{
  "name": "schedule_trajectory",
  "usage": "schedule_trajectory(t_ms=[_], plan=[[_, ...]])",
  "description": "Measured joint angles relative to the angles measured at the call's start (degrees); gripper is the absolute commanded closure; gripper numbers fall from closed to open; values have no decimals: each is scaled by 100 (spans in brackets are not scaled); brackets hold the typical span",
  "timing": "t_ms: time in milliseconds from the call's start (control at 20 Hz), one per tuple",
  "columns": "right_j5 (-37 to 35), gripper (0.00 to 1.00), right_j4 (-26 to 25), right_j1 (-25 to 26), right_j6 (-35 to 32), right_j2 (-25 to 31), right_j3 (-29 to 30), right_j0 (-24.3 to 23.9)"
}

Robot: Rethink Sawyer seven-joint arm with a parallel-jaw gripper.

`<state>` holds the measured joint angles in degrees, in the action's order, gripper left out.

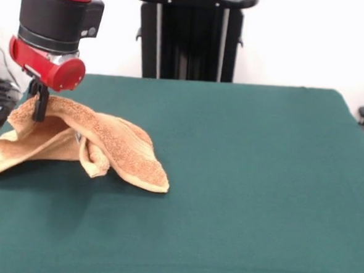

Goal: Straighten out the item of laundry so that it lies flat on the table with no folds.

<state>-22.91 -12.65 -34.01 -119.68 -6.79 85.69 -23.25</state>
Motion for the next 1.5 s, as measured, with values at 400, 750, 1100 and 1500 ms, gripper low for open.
schedule_trajectory(t_ms=[400, 750, 1100, 1500], plan=[[68, 100, 4, 262, 0, 15, -1, -120], [48, 100, 2, 403, 0, 17, 62, -148], [-232, 100, 1, -21, 0, 28, 342, -198], [-255, 100, -106, 34, 0, 220, 443, -926]])
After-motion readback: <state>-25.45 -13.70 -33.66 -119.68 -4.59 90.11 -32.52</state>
